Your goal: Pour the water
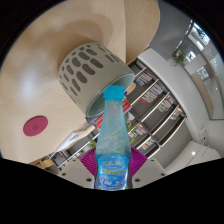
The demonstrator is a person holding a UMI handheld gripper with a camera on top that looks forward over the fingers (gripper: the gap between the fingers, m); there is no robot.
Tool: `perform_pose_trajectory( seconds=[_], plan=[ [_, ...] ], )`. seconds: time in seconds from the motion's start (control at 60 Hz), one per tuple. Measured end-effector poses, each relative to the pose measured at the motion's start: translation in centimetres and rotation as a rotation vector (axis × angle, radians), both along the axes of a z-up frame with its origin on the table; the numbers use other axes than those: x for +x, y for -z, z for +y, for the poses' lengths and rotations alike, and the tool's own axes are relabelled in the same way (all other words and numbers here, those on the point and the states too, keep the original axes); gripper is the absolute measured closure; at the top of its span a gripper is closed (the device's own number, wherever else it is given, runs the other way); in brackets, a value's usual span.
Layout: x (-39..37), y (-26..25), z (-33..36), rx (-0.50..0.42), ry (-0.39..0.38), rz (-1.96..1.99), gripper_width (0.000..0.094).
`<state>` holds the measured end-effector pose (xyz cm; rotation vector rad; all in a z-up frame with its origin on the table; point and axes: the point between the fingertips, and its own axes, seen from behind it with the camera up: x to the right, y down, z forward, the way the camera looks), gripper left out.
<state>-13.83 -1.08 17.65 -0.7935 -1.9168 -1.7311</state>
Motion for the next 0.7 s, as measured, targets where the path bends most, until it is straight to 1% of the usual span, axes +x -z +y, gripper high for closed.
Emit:
perform_pose_trajectory(
  seconds=[0.117,0.2,0.267,0.367,0.417,0.5,0.55,0.667,0.7],
  plan=[
    [0.4,0.2,-0.1,0.001,0.026,0.042,0.0565],
    [0.3,0.1,-0.3,-0.004,0.027,0.109,0.0564],
    [0.2,0.1,-0.3,-0.009,0.028,0.209,0.0563],
    [0.5,-1.1,-0.7,-0.006,0.063,0.407,0.0563],
    [0.3,-2.0,-0.9,0.000,0.060,0.546,0.0565],
    [-0.1,-4.0,-1.8,0.000,0.079,0.854,0.0562],
    [-0.9,-5.3,-2.3,-0.002,0.096,1.063,0.0544],
    [-0.9,-8.5,-4.2,-0.056,0.095,1.570,0.0546],
    [-2.0,-8.7,-3.8,-0.047,0.108,1.688,0.0543]
  ],
)
